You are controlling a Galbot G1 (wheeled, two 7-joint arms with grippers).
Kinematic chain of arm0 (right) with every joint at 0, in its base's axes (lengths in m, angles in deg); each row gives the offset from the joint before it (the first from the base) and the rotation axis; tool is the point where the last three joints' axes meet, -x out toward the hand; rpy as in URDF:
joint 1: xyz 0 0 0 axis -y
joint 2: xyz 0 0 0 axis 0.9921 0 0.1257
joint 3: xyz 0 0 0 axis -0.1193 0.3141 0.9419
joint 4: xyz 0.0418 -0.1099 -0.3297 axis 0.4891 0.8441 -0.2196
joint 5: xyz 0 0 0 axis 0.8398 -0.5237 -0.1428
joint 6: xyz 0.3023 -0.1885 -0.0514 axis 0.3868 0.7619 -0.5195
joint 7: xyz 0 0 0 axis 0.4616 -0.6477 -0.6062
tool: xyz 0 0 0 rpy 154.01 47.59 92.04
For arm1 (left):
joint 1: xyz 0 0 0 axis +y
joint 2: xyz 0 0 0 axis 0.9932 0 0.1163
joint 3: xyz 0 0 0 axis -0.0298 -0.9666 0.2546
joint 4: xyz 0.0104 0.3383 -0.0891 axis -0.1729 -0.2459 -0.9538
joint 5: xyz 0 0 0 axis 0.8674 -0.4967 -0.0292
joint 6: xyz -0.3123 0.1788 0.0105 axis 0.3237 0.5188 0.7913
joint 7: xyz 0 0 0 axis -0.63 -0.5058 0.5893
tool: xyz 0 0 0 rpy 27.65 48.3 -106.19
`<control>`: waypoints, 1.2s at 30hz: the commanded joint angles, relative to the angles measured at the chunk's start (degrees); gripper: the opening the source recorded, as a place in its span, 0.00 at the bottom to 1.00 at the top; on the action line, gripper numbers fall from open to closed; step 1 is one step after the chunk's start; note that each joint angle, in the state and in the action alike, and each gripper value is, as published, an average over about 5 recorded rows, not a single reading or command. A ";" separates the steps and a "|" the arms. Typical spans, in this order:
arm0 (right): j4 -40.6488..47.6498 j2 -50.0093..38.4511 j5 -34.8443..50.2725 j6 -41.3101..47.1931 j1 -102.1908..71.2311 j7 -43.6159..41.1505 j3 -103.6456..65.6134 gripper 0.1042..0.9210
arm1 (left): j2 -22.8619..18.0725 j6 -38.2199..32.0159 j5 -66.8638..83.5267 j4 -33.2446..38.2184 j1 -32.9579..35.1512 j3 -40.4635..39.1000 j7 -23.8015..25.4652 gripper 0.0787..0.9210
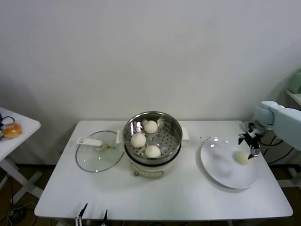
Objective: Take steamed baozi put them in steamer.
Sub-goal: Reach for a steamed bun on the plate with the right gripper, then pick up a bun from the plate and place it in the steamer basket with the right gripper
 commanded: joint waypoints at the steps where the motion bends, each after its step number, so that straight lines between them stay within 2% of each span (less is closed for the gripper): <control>1: 8.56 1.12 -5.95 -1.01 -10.22 0.48 -11.45 0.88 | -2.68 -0.06 -0.42 -0.32 0.08 -0.07 -0.08 0.88; 21: 12.88 4.99 -9.82 -2.77 -13.37 2.55 -17.44 0.87 | -2.41 -0.60 -0.85 -0.87 -0.12 -0.16 -0.35 0.88; 24: 12.42 4.93 -10.55 -2.80 -13.45 2.89 -17.50 0.83 | -2.41 -0.71 -0.92 -0.96 -0.15 -0.13 -0.40 0.88; 30: 10.01 4.03 -11.02 -2.43 -12.46 3.57 -17.30 0.69 | -2.44 -0.80 -0.92 -0.87 -0.11 -0.05 -0.44 0.88; 32: 7.15 2.74 -8.96 -1.84 -10.32 3.25 -15.21 0.64 | -2.43 -0.79 -0.87 -0.81 -0.11 -0.02 -0.43 0.88; 36: -1.43 -0.55 -0.61 0.16 -0.11 2.70 -3.57 0.62 | -2.48 -0.69 -0.86 -0.63 -0.11 -0.03 -0.42 0.88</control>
